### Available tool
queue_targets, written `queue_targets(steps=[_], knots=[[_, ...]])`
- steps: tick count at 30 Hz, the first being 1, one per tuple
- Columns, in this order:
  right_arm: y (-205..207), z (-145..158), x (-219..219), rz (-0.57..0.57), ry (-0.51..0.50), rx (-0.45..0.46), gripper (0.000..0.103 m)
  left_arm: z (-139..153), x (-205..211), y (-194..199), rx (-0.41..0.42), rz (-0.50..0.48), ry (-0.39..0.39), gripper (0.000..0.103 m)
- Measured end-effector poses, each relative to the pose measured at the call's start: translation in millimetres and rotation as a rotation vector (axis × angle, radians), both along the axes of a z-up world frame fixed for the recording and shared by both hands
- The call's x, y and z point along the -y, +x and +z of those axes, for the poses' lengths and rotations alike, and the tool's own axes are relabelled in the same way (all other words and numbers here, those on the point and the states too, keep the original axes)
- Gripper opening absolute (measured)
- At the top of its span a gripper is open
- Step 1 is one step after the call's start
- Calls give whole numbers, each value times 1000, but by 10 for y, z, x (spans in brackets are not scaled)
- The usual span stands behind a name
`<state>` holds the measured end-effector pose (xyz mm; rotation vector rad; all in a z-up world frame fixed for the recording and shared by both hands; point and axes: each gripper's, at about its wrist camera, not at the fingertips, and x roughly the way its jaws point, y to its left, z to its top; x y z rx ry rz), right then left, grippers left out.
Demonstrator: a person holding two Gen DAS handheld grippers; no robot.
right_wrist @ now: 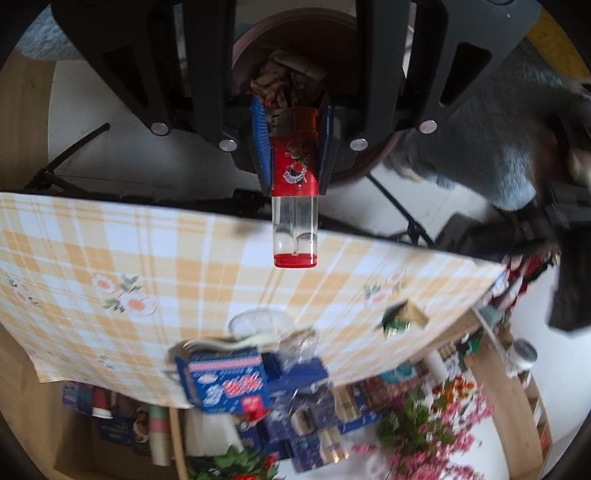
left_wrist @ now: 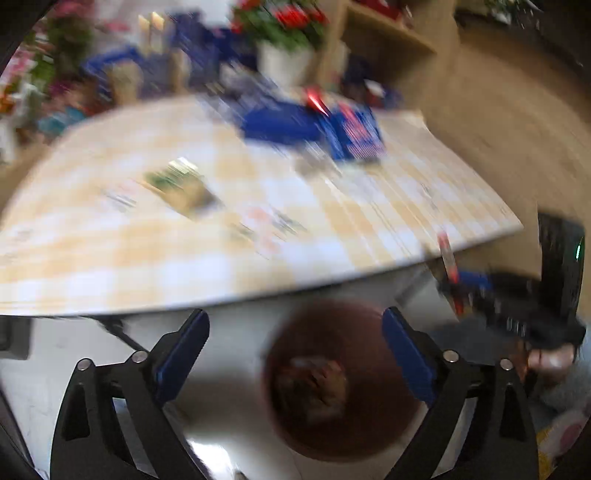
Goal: Collect trash
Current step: 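Open the right tool over the bin to release the red tube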
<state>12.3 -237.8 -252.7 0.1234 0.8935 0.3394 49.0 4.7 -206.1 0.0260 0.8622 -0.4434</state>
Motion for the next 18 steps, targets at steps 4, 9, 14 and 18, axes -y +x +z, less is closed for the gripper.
queue_targets(steps=[4,9,14,18], knots=[[15,-174,-138,55,-40,-71,26,181,-365,-112,130,137,2,96],[53,-345,-202,76,-65,-152,26,172,-476,-198,199,204,31,97],[55,-443,-224,80,-87,-204,26,109,-484,-253,196,217,59,97],[56,-489,-255,91,-104,-226,26,85,-546,-288,192,234,33,97]])
